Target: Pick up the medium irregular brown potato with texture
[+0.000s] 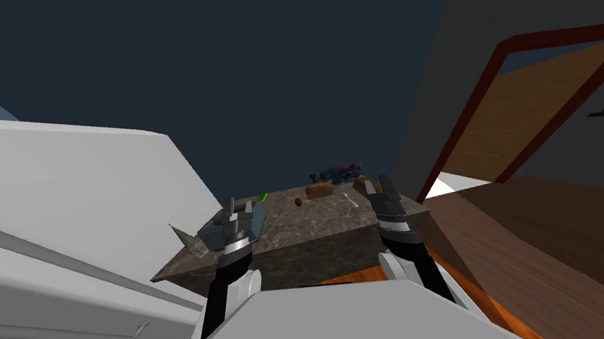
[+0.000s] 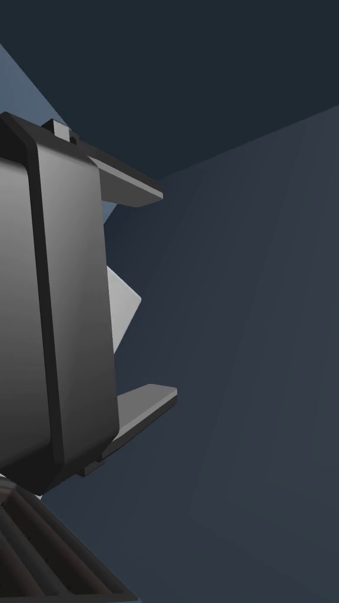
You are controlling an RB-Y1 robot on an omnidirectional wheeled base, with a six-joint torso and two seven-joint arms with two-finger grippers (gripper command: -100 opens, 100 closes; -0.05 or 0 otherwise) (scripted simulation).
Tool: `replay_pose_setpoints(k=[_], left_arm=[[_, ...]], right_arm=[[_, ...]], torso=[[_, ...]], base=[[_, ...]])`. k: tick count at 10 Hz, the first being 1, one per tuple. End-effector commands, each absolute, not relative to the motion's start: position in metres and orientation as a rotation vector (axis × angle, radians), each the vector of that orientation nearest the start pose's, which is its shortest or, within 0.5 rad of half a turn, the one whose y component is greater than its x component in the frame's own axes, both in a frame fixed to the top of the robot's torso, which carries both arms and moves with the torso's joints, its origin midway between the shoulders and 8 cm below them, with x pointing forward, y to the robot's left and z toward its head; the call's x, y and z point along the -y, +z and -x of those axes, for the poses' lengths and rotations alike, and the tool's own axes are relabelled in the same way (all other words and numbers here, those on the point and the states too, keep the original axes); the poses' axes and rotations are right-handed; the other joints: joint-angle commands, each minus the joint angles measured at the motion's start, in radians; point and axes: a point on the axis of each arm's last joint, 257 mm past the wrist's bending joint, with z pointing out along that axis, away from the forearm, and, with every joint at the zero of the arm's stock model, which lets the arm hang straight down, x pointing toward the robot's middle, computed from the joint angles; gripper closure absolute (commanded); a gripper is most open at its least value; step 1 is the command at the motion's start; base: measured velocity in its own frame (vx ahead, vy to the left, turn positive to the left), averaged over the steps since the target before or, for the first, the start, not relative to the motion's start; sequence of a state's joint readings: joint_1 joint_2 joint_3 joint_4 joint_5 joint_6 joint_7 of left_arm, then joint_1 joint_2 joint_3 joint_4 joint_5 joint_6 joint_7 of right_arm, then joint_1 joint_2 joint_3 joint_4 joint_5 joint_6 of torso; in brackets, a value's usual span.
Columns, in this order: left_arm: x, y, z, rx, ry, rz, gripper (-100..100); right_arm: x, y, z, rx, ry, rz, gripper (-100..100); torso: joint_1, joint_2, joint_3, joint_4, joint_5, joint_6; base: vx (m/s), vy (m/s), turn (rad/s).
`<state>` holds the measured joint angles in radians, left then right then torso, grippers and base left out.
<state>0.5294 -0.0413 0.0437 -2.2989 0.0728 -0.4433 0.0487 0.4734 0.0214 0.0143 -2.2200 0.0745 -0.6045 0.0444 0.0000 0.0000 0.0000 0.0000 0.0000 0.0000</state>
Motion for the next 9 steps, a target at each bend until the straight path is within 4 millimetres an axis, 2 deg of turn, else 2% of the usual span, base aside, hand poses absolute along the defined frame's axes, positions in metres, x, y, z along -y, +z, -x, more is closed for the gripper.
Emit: replay_pose_setpoints(k=[1, 5, 9], left_arm=[[-0.305, 0.014, -0.345, -0.583, -1.347, 0.772, -100], [-0.289, 0.014, -0.357, -0.643, -1.435, 0.730, -100], [-0.271, 0.011, -0.374, -0.705, -1.561, 0.707, -100]], right_arm=[[0.262, 0.025, -0.341, -0.603, 1.256, -0.555, 0], [0.262, 0.025, -0.342, -0.603, 1.256, -0.555, 0], [0.262, 0.025, -0.342, -0.603, 1.256, -0.555, 0]], torso=[[0.000, 0.000, 0.000, 0.000, 0.000, 0.000], [0.001, 0.007, 0.004, 0.002, 0.000, 0.000], [0.001, 0.005, 0.003, 0.001, 0.000, 0.000]], base=[[-0.031, -0.005, -0.003], [-0.096, 0.004, -0.020], [-0.078, 0.010, -0.046]])
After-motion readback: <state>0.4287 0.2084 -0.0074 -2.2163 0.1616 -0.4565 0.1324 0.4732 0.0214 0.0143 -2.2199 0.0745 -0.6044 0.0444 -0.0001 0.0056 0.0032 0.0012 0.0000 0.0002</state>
